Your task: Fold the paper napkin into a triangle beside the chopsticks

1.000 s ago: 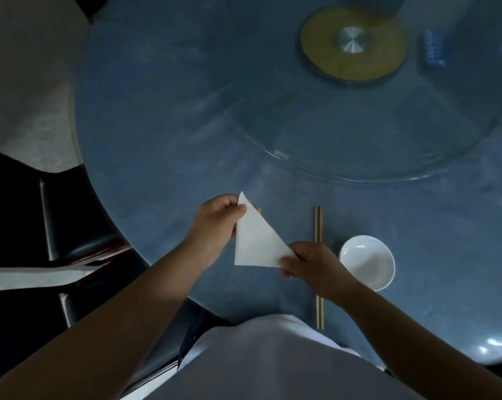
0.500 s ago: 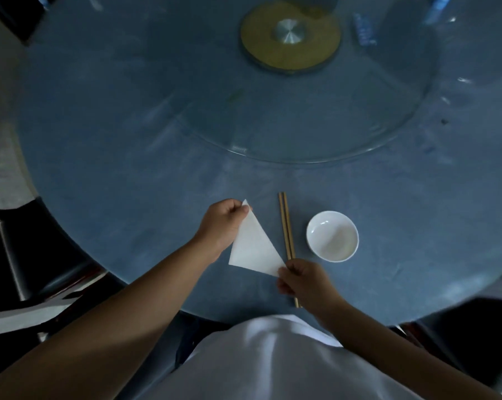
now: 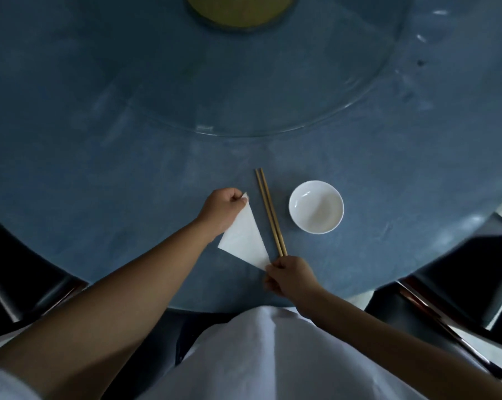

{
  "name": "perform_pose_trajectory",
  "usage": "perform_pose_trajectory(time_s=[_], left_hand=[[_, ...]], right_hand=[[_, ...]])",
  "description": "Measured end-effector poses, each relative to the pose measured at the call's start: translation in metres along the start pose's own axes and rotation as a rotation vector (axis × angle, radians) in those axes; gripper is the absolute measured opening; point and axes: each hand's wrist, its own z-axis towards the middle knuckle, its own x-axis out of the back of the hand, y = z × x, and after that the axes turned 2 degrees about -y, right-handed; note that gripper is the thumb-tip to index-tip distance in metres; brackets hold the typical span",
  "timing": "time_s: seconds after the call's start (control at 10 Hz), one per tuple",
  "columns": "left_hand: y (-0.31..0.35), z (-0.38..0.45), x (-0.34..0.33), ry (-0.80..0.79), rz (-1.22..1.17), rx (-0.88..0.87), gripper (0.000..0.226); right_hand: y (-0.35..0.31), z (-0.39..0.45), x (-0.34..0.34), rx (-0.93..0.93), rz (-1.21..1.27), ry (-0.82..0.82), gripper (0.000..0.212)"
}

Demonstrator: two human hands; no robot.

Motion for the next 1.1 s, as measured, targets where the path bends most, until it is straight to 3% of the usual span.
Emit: perform_pose_trajectory(time_s=[0.3,0.5,0.7,0.9,1.0,1.1], left_hand=[[0.0,0.022,-0.003,0.014,0.13,0.012,0.019],[0.004,0.022,-0.004,0.075,0.322,-0.108,0.022],[0.007,0.025,-0.006,0.063,0.343,-0.125,0.017],[0.009,0.029,-0.003,0.072,0.363,-0.089,0.01],[0.012,0.03,-0.001,0.077,0.374,-0.079,0.015],[0.008,0.028,0.004,0.09,0.334,-0.08,0.024]], right_hand=[[-0.006,0.017,0.0,-0.084,0.023,0.079,0.026],[-0.013,0.021,-0.001,-0.098,0.006,0.081,0.02],[-0.015,0.02,-0.004,-0.092,-0.098,0.079,0.02],[-0.022,0.017,-0.003,-0.028,-0.368,0.064,0.031],[-0.023,0.013,0.002,-0.032,-0.468,0.033,0.04],[-0.021,0.008,0.011,-0.065,-0.414,0.024,0.032]])
